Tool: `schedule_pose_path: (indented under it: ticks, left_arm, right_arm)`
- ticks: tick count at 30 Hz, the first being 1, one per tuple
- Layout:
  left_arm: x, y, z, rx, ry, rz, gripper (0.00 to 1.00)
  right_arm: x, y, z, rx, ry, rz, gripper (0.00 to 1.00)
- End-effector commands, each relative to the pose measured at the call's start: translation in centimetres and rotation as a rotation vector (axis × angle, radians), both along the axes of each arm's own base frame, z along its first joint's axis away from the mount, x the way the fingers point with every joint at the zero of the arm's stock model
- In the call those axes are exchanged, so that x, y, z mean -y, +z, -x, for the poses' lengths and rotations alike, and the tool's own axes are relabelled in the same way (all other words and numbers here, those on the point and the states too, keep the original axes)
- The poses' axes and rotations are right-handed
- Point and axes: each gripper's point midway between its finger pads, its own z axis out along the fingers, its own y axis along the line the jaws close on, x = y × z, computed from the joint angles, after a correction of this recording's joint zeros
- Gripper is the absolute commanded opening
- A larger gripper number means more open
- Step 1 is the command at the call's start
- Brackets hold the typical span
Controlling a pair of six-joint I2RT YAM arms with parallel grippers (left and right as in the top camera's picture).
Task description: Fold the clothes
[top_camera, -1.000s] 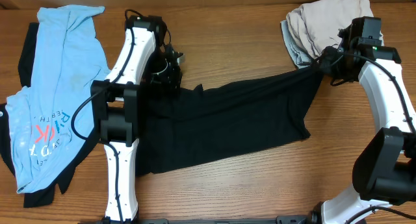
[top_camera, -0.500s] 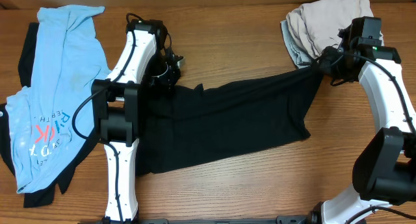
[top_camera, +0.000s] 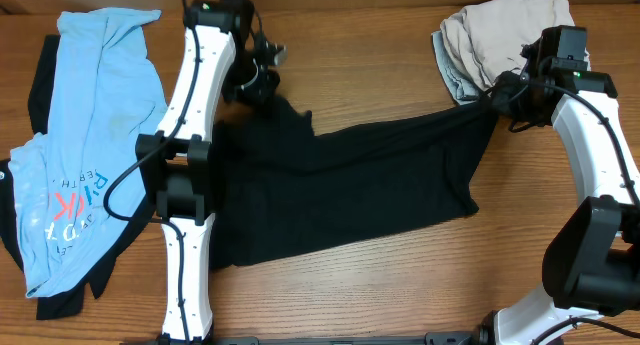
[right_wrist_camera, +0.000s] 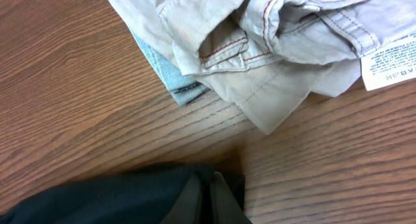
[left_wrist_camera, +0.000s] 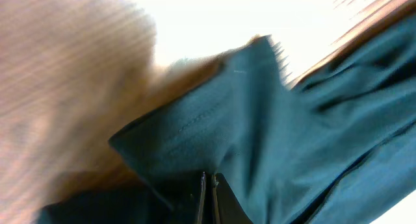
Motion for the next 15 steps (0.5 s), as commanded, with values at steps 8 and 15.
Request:
schedule_pose_path:
  ticks: [8, 15]
  left_arm:
    - [0.1, 7.2, -4.1, 0.272, 0.02, 0.011, 0.04]
    - [-0.8, 12.9, -6.3, 0.472, 0.065, 0.019, 0.04]
  right_arm:
    - [-0.3, 2.2, -2.1, 0.111, 0.031, -0.015, 0.04]
    - [-0.7, 5.8, -4.2, 0.221, 0.097, -0.002, 0.04]
